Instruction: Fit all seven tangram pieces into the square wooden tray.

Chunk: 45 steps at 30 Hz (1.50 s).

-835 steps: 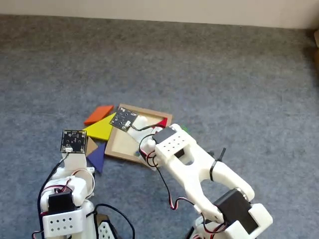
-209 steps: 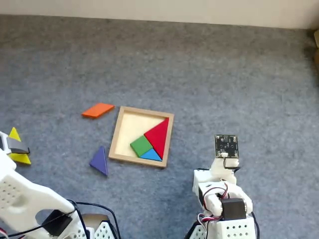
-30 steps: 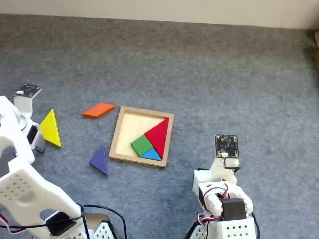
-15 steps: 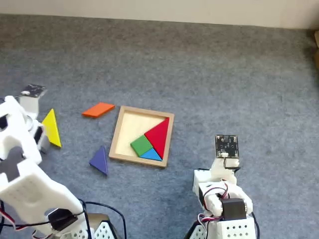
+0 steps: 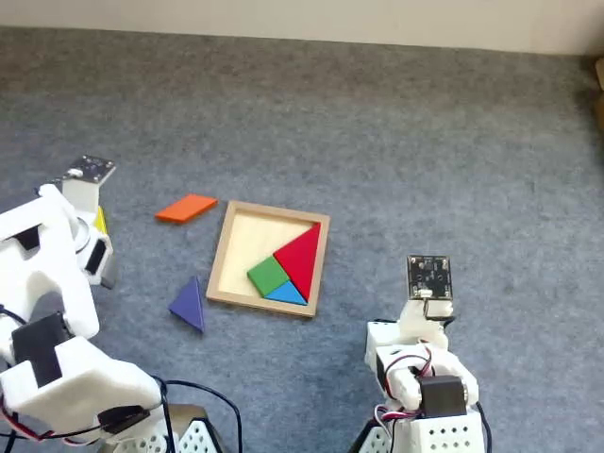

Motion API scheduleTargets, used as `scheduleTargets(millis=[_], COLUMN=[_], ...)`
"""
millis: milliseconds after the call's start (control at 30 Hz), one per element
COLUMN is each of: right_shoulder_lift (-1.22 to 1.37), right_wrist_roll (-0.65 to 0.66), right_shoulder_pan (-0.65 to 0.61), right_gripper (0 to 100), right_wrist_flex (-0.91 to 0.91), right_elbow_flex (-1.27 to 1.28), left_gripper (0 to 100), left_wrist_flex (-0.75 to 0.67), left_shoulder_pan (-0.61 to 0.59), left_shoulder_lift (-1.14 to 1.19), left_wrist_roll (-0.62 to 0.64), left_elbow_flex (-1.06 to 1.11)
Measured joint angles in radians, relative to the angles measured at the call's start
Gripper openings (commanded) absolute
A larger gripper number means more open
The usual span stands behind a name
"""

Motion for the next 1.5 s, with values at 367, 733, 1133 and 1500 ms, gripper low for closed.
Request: scheduleTargets(millis=[367, 733, 1133, 1500], right_shoulder_lift=[0.0, 0.0, 0.0, -0.005], right_wrist_roll=[0.0, 0.0, 0.0, 0.0], right_shoulder_pan=[0.0, 0.0, 0.0, 0.0], right_gripper=[3.4, 3.4, 3.4, 3.4], right_wrist_flex=[0.0, 0.0, 0.0, 0.0], right_elbow_flex=[0.0, 0.0, 0.0, 0.0], left_gripper=[32, 31, 18, 18], left_wrist_flex=[-0.054, -0.322, -0.195, -0.058], left_shoulder_pan=[-0.109, -0.107, -0.008, 0.034], left_shoulder_lift=[0.0, 0.163, 0.362, 0.259], left_wrist_roll=[0.115, 0.207, 0.209, 0.206], left_elbow_flex=[-0.118, -0.091, -0.282, -0.249])
